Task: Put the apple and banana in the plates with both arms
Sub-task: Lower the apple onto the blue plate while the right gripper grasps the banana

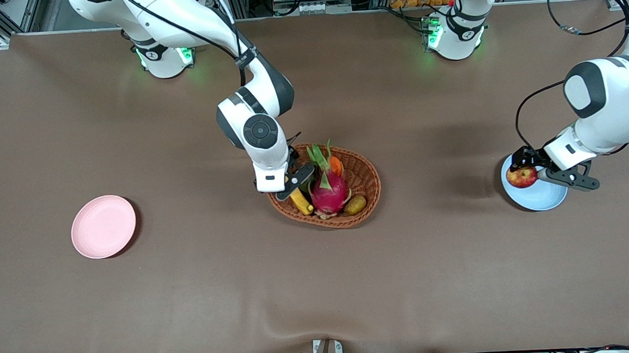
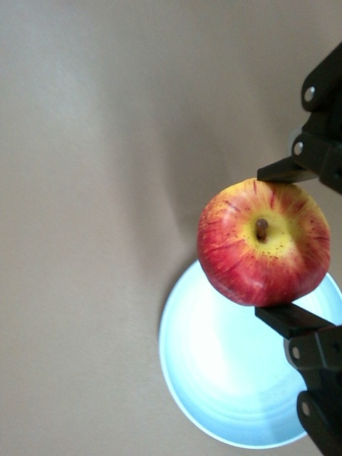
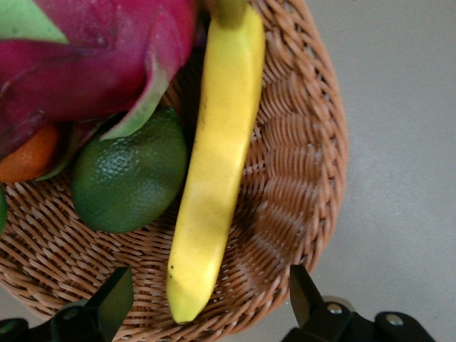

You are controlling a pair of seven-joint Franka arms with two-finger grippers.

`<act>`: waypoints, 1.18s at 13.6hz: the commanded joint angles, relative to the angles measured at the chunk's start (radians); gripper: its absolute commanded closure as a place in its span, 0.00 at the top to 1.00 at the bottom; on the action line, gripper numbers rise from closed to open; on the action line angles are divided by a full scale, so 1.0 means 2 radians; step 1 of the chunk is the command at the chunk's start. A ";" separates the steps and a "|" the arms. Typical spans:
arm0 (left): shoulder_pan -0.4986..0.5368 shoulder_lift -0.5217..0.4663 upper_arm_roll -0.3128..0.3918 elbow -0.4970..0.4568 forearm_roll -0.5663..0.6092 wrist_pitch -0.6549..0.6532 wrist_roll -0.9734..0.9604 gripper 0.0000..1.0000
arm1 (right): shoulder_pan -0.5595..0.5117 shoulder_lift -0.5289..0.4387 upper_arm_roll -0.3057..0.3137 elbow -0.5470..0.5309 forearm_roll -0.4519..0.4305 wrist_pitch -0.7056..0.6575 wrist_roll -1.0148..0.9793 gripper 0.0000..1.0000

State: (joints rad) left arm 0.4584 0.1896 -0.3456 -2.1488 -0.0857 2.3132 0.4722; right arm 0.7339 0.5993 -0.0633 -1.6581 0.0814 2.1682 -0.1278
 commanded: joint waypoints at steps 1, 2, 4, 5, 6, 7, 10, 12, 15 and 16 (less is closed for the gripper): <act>0.020 -0.004 -0.006 -0.016 0.008 0.007 0.009 0.45 | 0.007 0.006 -0.004 0.000 -0.008 0.007 -0.002 0.91; 0.028 0.008 -0.005 -0.017 0.014 0.027 0.012 0.47 | 0.007 0.006 -0.004 0.000 -0.007 0.014 -0.002 0.91; 0.063 0.029 -0.005 -0.013 0.039 0.048 0.049 0.48 | 0.013 0.013 -0.004 0.000 -0.007 0.026 -0.001 0.91; 0.074 0.040 -0.006 -0.012 0.039 0.058 0.058 0.48 | 0.014 0.016 -0.004 -0.001 -0.007 0.032 -0.001 0.90; 0.075 0.051 -0.005 -0.013 0.039 0.069 0.061 0.48 | 0.015 0.019 -0.004 -0.001 -0.007 0.032 -0.001 0.87; 0.081 0.062 -0.005 -0.012 0.039 0.075 0.063 0.48 | 0.014 0.021 -0.004 0.000 -0.007 0.033 -0.001 0.87; 0.084 0.075 -0.005 -0.015 0.039 0.081 0.066 0.52 | 0.017 0.028 -0.004 0.000 -0.007 0.033 -0.002 0.87; 0.086 0.081 -0.004 -0.015 0.040 0.081 0.072 0.54 | 0.021 0.031 -0.004 -0.001 -0.007 0.042 -0.002 0.86; 0.092 0.084 -0.004 -0.013 0.040 0.081 0.081 0.56 | 0.025 0.033 -0.005 -0.001 -0.012 0.046 -0.003 0.26; 0.092 0.085 -0.004 -0.015 0.040 0.081 0.081 0.58 | 0.025 0.032 -0.005 -0.001 -0.012 0.045 -0.004 0.08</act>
State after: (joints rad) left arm 0.6280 0.3570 -0.3462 -2.1777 -0.0227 2.4668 0.6212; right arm 0.7710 0.6621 -0.0633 -1.6608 0.0739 2.2459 -0.1284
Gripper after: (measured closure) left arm 0.282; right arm 0.427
